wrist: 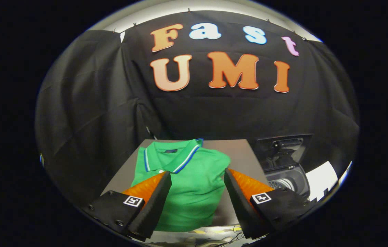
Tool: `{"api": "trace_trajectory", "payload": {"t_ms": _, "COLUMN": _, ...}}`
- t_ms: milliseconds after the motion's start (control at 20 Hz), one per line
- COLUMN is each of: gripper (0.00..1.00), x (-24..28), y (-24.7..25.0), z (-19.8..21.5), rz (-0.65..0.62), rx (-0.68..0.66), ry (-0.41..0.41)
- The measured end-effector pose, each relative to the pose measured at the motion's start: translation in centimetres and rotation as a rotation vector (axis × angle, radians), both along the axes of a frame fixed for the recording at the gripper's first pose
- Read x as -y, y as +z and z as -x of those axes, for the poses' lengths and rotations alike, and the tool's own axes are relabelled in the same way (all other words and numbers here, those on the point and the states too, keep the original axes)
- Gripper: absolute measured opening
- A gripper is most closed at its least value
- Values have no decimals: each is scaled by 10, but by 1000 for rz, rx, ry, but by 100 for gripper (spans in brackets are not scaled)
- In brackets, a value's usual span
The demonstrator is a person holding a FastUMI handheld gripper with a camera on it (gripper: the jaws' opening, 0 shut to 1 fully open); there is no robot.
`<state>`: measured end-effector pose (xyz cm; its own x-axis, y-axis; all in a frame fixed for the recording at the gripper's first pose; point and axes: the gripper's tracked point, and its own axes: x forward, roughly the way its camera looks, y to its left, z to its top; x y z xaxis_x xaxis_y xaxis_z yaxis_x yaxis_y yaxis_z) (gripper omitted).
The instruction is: Put the clothes into the washing machine and then close the washing machine lid.
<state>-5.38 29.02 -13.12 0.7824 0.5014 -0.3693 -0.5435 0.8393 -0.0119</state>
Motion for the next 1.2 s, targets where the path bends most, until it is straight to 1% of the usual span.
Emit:
{"api": "trace_trajectory", "payload": {"t_ms": 150, "gripper": 99, "x": -20, "y": -15, "z": 21, "rz": 22, "rx": -62, "ry": 75}}
{"api": "trace_trajectory", "payload": {"t_ms": 350, "gripper": 100, "x": -34, "y": -36, "z": 42, "rz": 44, "rx": -137, "ry": 148}}
{"api": "trace_trajectory", "payload": {"t_ms": 650, "gripper": 99, "x": -40, "y": -63, "z": 48, "rz": 88, "rx": -206, "ry": 200}}
{"api": "trace_trajectory", "payload": {"t_ms": 800, "gripper": 100, "x": -42, "y": -67, "z": 47, "rz": 110, "rx": -195, "ry": 207}}
{"api": "trace_trajectory", "payload": {"t_ms": 1050, "gripper": 100, "x": -45, "y": -73, "z": 45, "rz": 166, "rx": -136, "ry": 222}}
{"api": "trace_trajectory", "payload": {"t_ms": 1100, "gripper": 97, "x": -46, "y": -73, "z": 46, "rz": 157, "rx": -140, "ry": 230}}
{"api": "trace_trajectory", "payload": {"t_ms": 1200, "gripper": 84, "x": -44, "y": -74, "z": 39, "rz": 142, "rx": -146, "ry": 222}}
